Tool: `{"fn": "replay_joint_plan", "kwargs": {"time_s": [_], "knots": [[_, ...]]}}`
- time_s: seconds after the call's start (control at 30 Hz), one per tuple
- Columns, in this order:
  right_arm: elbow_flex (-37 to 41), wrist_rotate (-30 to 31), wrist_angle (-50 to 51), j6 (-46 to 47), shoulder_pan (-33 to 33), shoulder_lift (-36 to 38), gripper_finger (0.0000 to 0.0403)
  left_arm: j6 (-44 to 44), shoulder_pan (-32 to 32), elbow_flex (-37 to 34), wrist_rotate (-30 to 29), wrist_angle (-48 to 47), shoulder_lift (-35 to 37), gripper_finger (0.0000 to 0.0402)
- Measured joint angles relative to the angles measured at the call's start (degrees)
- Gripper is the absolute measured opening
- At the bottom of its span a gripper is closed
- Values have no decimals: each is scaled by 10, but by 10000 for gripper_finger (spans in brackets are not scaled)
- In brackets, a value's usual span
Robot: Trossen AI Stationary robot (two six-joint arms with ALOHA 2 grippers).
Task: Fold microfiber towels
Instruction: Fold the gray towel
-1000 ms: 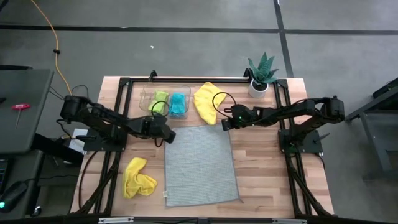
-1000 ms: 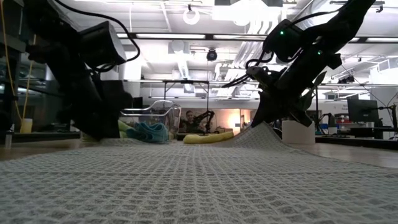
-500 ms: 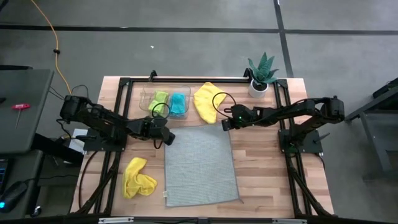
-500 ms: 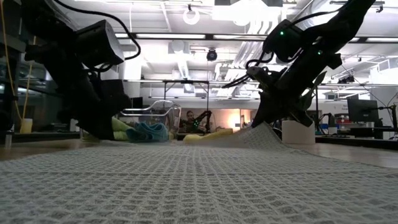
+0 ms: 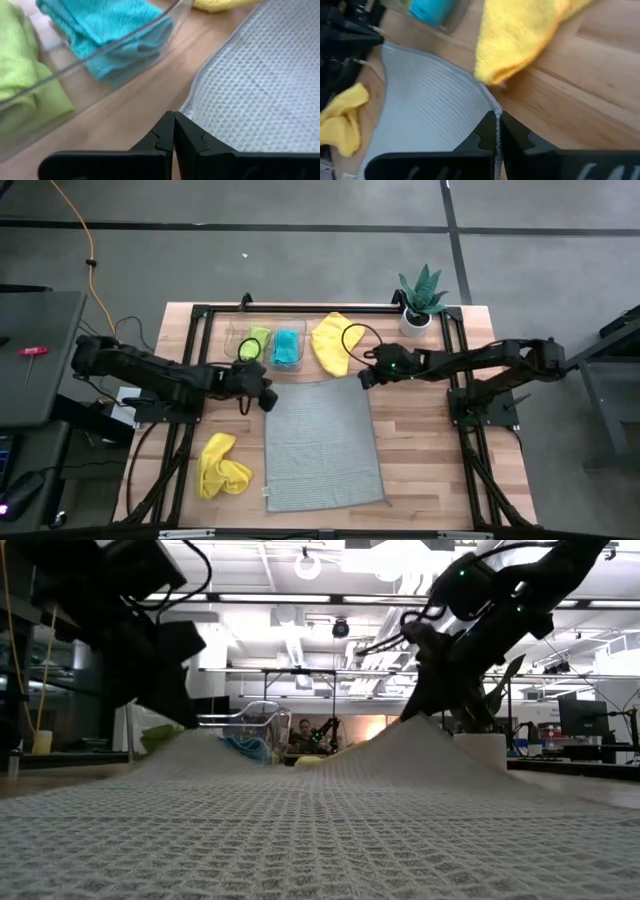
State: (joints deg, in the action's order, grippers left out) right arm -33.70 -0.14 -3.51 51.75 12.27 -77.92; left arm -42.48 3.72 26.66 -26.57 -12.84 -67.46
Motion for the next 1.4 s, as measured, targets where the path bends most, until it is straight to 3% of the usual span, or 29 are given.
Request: {"fn": "replay_joint_plan", "kwargs": {"time_s": [0.2, 0.43, 0.73, 0.93, 1.07, 1.4], "knots": [[0, -19, 9, -28, 21, 27, 0, 53, 34, 2, 7, -1, 41, 0], [-3, -14, 10, -57, 35, 43, 0, 172, 77, 66, 5, -37, 55, 0], [-99, -12, 151, -151, 7, 45, 0, 295, 89, 163, 7, -128, 56, 0], [-120, -3, 214, -158, -9, 45, 0, 232, 87, 165, 75, -149, 49, 4], [-119, -4, 218, -158, -19, 45, 0, 195, 63, 148, 80, -150, 35, 22], [-118, -14, 215, -169, -27, 45, 0, 109, -9, 71, 68, -111, 20, 131]]}}
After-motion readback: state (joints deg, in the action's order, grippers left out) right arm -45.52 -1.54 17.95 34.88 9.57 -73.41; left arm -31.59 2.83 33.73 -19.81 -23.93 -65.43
